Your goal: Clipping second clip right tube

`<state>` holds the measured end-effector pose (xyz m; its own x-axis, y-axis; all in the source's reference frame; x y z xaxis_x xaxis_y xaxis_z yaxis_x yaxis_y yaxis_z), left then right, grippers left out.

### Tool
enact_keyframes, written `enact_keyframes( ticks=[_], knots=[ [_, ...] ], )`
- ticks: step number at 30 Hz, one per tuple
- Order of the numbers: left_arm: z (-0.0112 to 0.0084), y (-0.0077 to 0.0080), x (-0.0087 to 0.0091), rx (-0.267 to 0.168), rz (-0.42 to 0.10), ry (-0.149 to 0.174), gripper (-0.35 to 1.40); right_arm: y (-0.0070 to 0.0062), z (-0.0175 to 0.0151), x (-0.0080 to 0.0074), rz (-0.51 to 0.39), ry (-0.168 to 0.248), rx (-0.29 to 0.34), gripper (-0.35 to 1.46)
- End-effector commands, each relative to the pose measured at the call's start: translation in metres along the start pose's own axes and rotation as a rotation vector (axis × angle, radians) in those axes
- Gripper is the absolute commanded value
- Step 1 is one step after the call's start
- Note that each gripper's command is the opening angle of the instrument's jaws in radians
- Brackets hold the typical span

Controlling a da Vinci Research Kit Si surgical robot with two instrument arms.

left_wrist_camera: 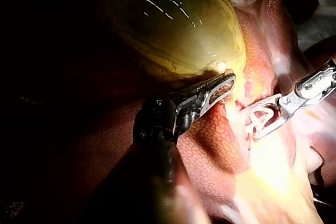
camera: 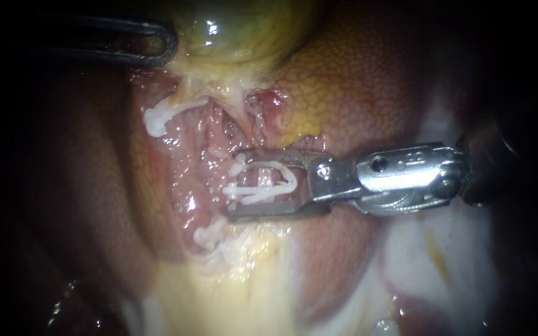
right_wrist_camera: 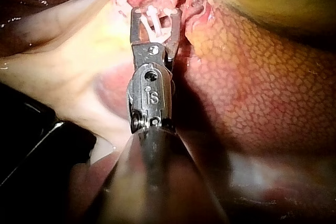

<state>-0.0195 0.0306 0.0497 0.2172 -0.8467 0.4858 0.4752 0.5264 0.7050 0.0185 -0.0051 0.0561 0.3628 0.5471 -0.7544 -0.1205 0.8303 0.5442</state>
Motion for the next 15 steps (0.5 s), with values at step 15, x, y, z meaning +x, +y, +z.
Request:
enact_keyframes(
  ticks=[15],
  knots=[
    [0.0000,0.0000,0.0000,0.001,0.000,0.000,-0.35,-0.0023,-0.0003,0.0019,-0.004,0.066,0.081,0.45]
  ],
)
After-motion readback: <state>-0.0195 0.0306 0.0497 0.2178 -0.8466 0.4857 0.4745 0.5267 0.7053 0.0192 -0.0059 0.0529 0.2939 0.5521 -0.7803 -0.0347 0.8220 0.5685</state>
